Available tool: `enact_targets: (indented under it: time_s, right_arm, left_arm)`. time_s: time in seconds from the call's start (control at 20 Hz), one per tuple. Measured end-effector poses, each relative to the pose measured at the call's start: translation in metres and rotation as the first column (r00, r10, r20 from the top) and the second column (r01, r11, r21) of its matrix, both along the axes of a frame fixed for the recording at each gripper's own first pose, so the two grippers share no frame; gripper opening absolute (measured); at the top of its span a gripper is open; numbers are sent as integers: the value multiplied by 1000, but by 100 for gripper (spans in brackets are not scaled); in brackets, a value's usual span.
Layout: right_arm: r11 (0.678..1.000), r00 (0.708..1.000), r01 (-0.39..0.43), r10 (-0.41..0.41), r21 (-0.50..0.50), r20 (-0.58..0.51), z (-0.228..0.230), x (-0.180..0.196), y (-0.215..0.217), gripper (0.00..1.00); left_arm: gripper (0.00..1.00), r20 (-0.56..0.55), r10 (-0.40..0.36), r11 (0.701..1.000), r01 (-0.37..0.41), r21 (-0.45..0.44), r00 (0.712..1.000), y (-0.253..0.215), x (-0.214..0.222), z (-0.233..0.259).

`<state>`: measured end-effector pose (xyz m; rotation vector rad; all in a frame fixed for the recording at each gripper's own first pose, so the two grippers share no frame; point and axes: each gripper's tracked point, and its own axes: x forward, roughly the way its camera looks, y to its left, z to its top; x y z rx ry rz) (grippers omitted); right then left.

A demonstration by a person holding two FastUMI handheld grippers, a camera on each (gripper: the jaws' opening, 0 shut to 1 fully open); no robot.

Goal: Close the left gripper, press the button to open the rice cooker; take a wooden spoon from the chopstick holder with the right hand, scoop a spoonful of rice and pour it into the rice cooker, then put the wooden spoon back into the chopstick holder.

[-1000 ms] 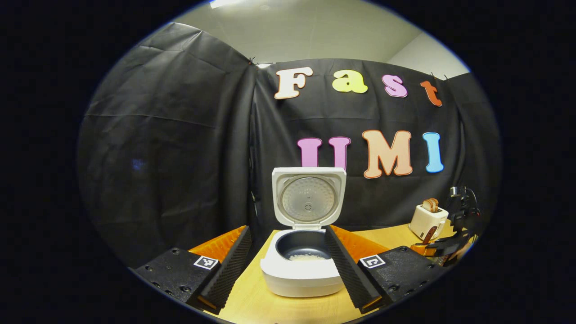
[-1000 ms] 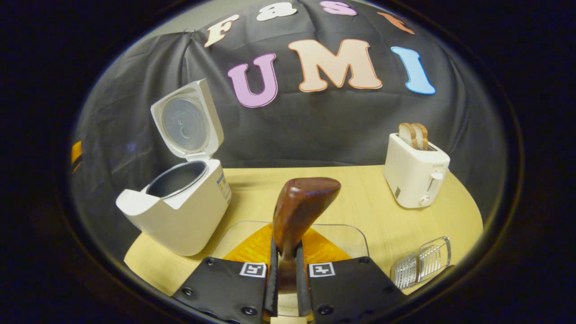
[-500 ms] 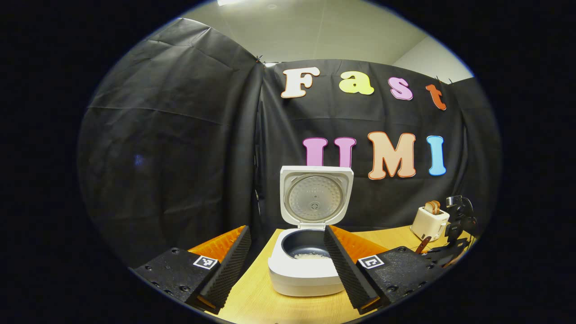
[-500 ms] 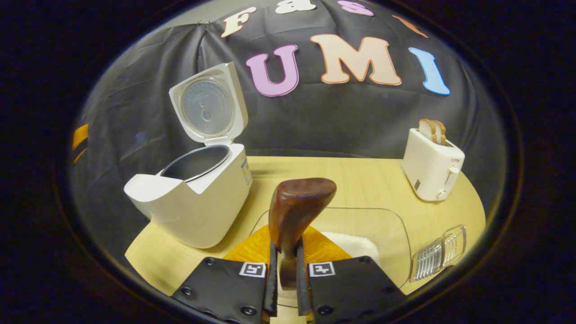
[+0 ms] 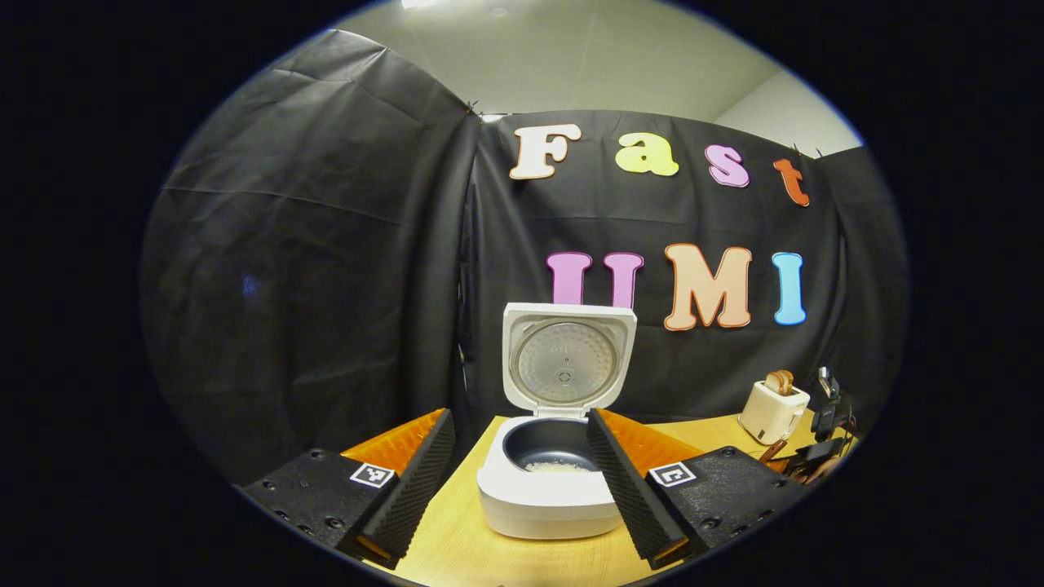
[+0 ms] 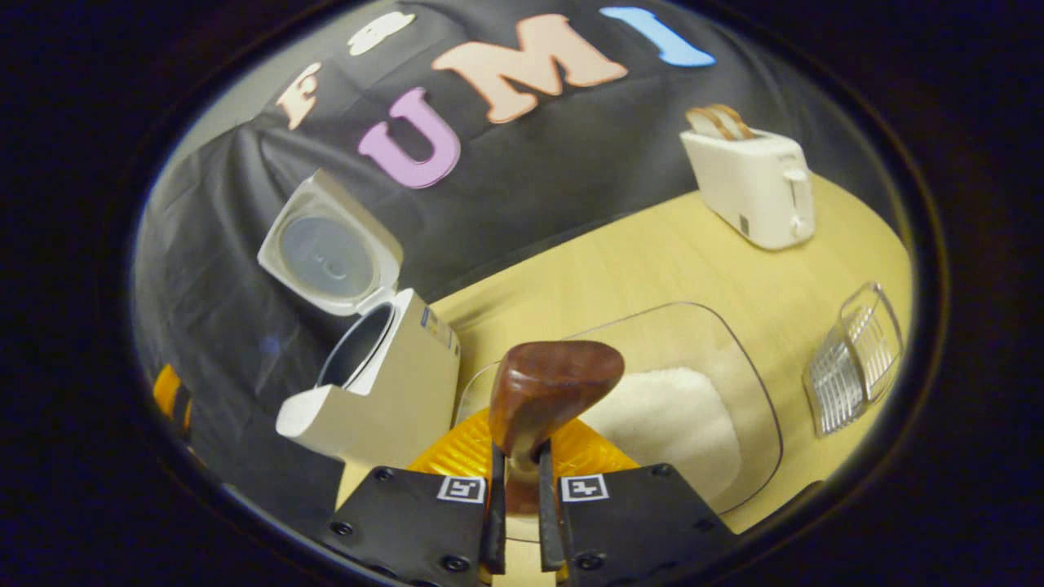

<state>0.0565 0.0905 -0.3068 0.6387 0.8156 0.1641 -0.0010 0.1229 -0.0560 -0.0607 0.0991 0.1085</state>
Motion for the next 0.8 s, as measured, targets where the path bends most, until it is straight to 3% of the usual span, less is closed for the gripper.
enact_targets:
  time_s: [0.25,0.5,0.8]
  right_arm:
    - [982,993,112,-105,155,-53,5,3,-31,19]
    - [936,980,197,-182,291,-79,27,16,-54,21]
    - [891,978,201,-204,406,-36,83,39,-47,18]
  left_arm:
    - [97,2,-7,1000,7,6,1000,-11,4,4]
    - [97,9,-28,1000,28,10,1000,-27,6,7]
    - [96,11,-34,999,34,6,999,-28,4,9]
